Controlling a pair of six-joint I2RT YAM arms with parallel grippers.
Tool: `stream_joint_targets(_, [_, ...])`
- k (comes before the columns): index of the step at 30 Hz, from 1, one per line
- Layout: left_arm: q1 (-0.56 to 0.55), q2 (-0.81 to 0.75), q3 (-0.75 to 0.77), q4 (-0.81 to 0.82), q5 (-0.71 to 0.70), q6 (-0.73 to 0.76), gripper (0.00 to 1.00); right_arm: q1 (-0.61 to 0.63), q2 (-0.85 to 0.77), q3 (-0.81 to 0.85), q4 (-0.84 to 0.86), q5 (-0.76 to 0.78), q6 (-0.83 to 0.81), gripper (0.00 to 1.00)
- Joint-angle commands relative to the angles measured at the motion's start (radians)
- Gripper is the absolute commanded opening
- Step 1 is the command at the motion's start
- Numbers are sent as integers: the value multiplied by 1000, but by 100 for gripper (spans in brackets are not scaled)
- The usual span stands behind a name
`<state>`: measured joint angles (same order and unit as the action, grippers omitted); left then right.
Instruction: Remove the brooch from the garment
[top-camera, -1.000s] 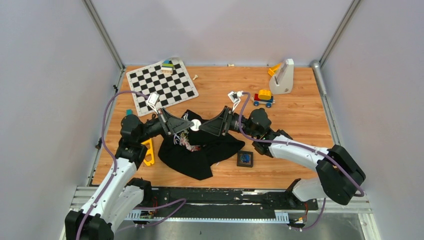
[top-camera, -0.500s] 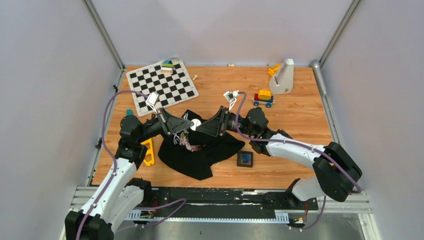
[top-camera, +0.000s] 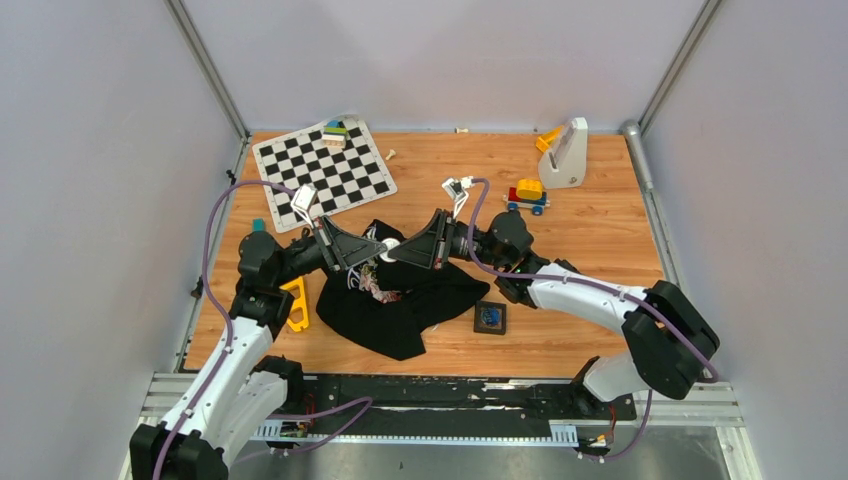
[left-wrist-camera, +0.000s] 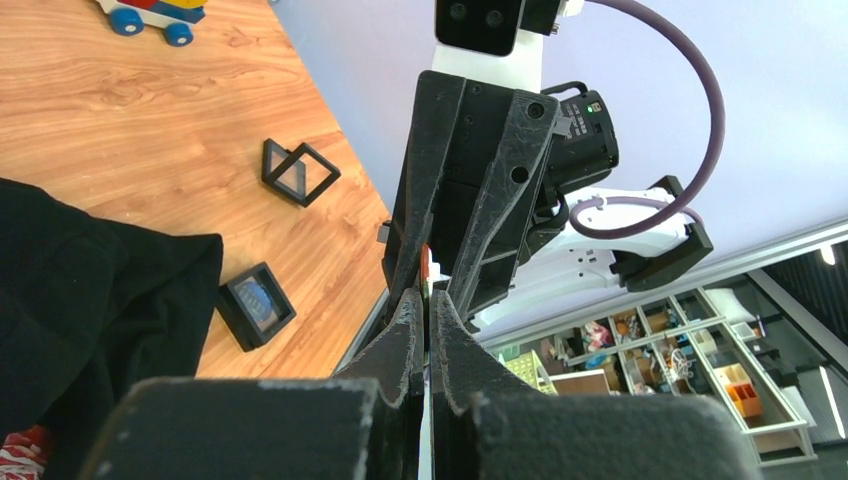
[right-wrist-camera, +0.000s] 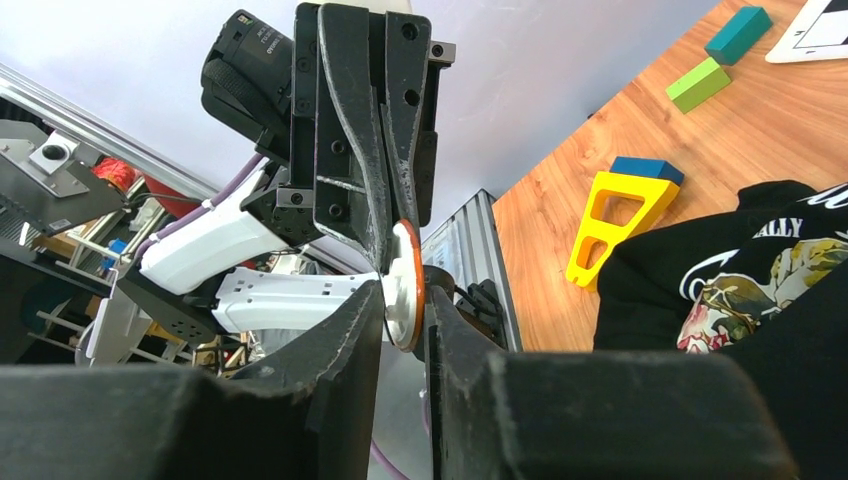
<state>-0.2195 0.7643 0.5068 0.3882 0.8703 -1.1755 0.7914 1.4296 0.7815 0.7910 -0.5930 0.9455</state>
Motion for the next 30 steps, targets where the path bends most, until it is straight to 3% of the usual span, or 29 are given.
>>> stream_joint_targets(1, [6,-24,1,78,41,8,0,5,11,43,11,-1,11,21])
stream_joint_targets(19, [6,-100,-10,141,39,109,0,5,38,83,-116,-5,73,16])
stream_joint_targets(30, [6,-143,-4,109,15,153,0,3,34,70,-157,76,135,13])
